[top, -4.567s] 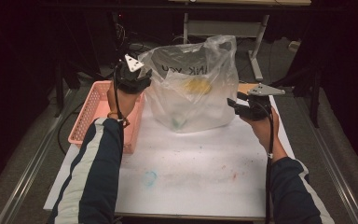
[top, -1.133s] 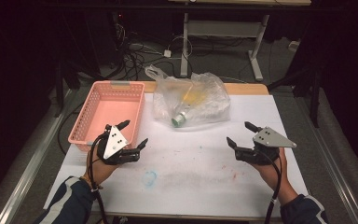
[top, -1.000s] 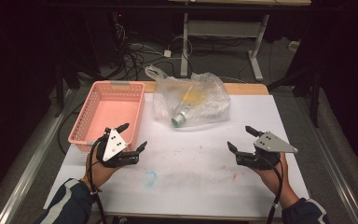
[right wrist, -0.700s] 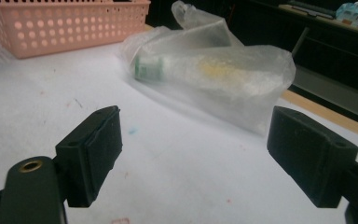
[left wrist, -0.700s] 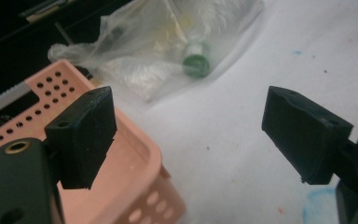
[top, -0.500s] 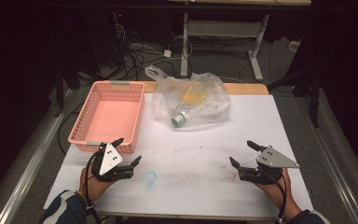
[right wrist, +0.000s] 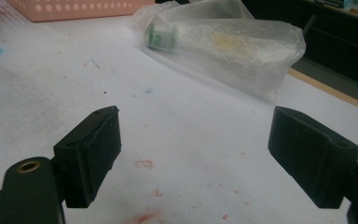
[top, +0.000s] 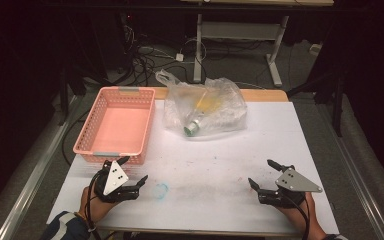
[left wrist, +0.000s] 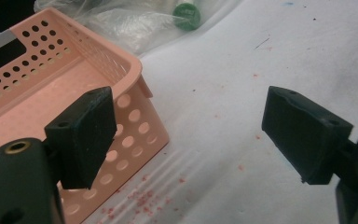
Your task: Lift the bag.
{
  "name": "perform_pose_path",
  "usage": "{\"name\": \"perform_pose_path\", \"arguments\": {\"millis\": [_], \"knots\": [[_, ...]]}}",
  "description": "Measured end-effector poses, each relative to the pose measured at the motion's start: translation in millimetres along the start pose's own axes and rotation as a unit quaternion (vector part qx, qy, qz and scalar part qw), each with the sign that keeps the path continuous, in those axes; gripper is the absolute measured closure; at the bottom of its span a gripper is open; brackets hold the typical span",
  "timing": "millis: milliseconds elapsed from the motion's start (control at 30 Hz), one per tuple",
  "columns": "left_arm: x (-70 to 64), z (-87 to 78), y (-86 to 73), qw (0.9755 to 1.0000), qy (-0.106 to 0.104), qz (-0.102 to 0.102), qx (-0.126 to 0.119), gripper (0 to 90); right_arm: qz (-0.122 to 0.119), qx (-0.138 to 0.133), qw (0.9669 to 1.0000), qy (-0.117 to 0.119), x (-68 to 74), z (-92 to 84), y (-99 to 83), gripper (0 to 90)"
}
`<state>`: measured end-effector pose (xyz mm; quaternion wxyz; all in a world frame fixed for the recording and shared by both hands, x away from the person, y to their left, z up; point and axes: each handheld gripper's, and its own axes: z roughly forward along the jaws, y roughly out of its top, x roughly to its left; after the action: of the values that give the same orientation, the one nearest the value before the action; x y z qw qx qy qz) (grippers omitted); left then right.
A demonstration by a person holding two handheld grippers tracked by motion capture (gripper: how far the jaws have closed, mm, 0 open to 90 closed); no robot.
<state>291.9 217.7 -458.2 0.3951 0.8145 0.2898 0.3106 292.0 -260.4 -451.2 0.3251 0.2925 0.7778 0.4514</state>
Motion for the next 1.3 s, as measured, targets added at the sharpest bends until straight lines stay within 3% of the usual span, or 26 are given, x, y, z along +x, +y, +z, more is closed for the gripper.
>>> {"name": "perform_pose_path", "arguments": {"millis": [1300], "knots": [[2.5,4.3,4.0,0.9998,-0.003,0.018,0.004,17.6,-0.02,0.016,0.9996,0.014,9.5,7.0,2.3,17.8]]}}
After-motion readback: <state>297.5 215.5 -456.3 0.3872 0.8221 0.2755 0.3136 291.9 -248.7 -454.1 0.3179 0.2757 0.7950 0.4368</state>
